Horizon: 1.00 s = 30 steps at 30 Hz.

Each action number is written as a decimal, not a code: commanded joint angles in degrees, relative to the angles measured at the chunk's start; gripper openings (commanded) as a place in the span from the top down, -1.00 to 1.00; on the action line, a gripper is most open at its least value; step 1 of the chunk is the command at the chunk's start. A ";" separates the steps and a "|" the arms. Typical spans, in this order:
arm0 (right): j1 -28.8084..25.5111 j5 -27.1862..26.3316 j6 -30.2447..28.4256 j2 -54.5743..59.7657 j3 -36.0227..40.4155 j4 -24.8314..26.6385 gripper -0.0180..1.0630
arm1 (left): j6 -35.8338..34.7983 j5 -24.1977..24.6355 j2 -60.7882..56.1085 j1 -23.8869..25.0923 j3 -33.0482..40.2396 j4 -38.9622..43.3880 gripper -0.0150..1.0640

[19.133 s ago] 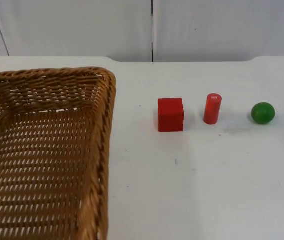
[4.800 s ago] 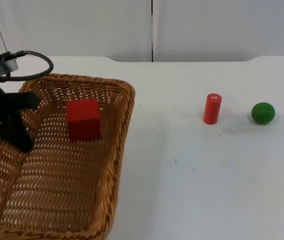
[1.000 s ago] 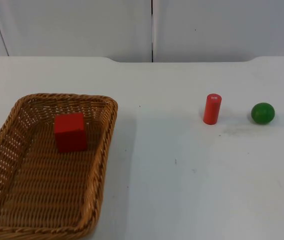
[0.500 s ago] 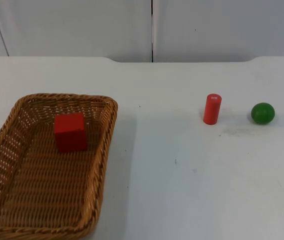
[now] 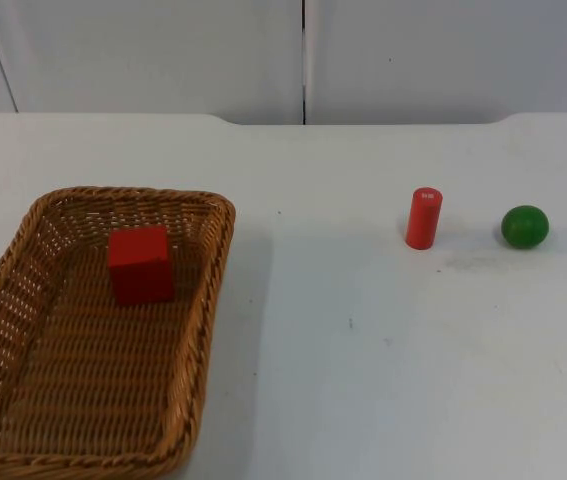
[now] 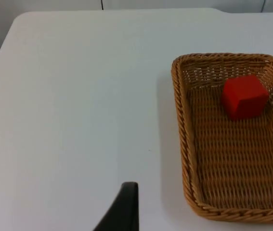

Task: Pick up the basket with the left hand and place the object to the left of the red cylinder into the basket with the right hand.

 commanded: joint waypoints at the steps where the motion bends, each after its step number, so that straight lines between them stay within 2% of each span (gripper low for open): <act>1: -0.34 0.60 -1.12 -0.23 0.48 0.45 -0.98 | -0.20 -0.77 -0.20 -0.13 0.21 -0.36 -0.74; 6: -0.34 -0.08 -2.36 -0.23 1.57 2.46 -0.98 | -0.20 -0.77 -0.20 -0.13 0.21 -0.36 -0.74; 14: -0.34 0.15 -2.49 -0.23 1.67 2.45 -0.98 | -0.20 -0.77 -0.20 -0.13 0.21 -0.36 -0.76; 17: -0.34 0.15 -2.49 -0.23 1.67 2.45 -0.98 | 0.05 -0.77 -0.20 -0.13 0.21 -0.36 -0.98; 30: -0.34 0.15 -1.82 -0.23 1.68 1.99 -0.98 | 0.23 -0.77 -0.20 -0.13 0.21 -0.36 -0.98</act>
